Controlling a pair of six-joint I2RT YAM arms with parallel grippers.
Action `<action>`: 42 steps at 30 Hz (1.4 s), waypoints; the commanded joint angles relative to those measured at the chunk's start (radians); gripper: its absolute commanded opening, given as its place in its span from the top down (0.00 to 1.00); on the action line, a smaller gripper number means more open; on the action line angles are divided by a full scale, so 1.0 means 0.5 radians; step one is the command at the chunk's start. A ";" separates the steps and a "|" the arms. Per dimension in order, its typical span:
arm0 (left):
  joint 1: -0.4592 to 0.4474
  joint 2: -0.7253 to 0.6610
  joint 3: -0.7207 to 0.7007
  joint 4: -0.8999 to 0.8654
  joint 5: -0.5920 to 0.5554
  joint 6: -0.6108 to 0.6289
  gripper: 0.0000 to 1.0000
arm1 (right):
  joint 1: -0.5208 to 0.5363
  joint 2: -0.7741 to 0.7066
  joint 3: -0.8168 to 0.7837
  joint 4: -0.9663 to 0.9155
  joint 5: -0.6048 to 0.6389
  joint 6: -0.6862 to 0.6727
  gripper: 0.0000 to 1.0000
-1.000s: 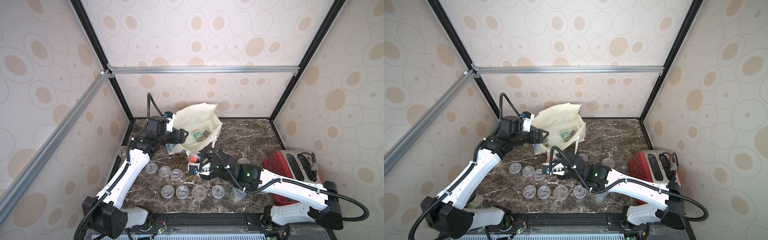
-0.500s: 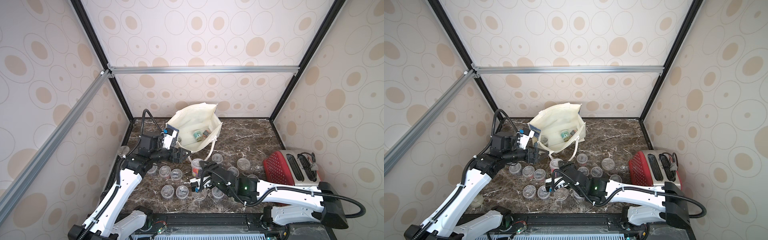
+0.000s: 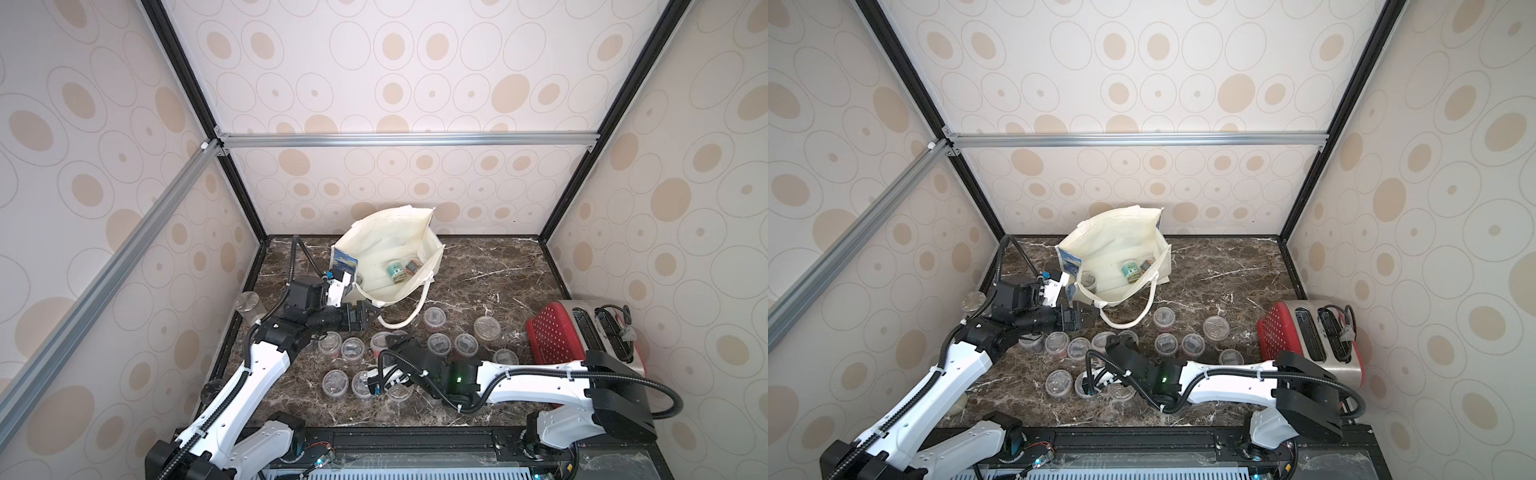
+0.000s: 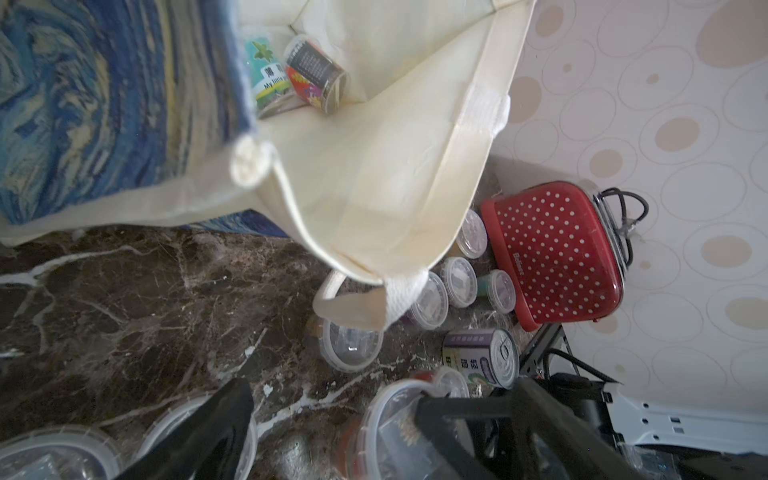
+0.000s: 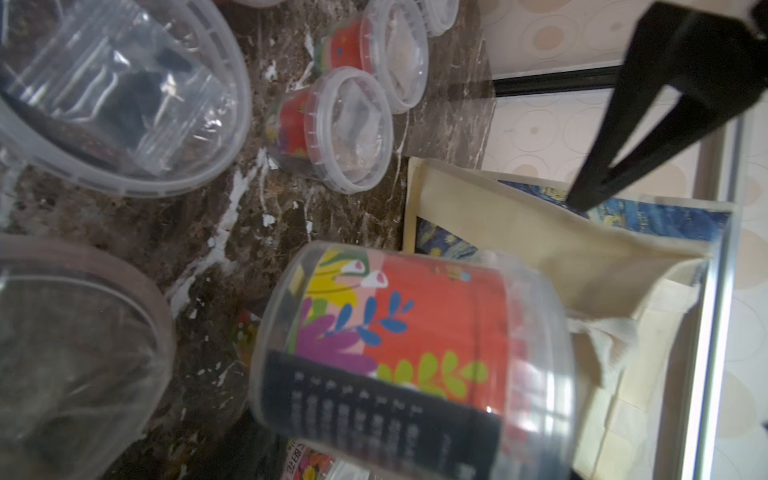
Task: Take out the seed jars from the canvas bag
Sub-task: Place the seed jar at the center of the board.
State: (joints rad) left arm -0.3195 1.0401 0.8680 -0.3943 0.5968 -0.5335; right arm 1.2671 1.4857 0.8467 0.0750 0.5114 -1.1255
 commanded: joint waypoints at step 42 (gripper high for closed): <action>0.091 0.040 -0.089 0.267 -0.309 -0.108 0.02 | -0.490 0.413 0.292 -0.191 -0.326 0.193 0.35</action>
State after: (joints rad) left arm -0.2821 1.0801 0.8249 -0.2821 0.4232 -0.5785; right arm 1.0142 1.6779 0.9726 -0.0345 0.3706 -1.0092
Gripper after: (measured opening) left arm 0.978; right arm 0.678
